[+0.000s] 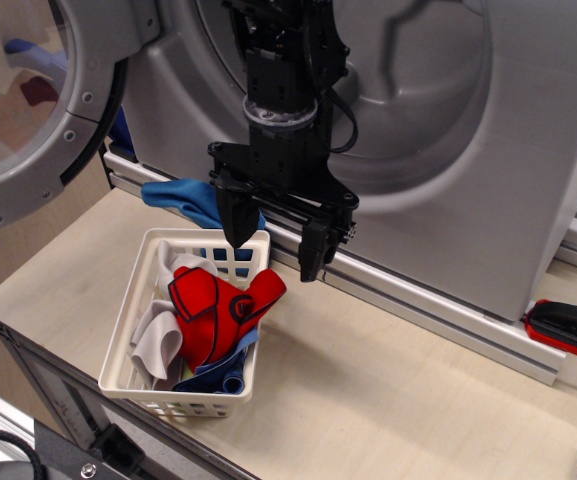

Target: Put clothes in laundry machine

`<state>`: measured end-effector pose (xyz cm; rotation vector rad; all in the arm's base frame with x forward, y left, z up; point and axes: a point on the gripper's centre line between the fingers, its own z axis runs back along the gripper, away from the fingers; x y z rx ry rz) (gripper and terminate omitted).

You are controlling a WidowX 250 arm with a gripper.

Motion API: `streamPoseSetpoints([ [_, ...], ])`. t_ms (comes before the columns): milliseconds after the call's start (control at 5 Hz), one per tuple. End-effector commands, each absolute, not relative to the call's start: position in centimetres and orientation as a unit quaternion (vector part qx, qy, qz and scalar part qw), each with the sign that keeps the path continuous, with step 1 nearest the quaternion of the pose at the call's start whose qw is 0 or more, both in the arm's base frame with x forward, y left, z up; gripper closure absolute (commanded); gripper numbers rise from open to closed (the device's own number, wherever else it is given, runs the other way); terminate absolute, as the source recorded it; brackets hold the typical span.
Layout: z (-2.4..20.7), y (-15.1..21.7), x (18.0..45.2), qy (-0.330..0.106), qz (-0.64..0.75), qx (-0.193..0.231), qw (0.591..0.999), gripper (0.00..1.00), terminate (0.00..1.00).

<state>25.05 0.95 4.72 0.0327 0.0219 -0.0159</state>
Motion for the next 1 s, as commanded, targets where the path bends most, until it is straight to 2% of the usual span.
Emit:
streamPoseSetpoints([
  [0,4.7,0.9,25.0,0.011,-0.008,0.016,1.0,0.0,0.0],
  [200,5.3,3.6,24.1,-0.027,0.075,0.01,0.997,0.0,0.0],
  [600,5.9,7.5,21.4,-0.059,0.24,0.027,0.969,0.0,0.0],
  [800,4.2,8.6,21.1,-0.049,0.318,0.025,0.947,0.0,0.0],
])
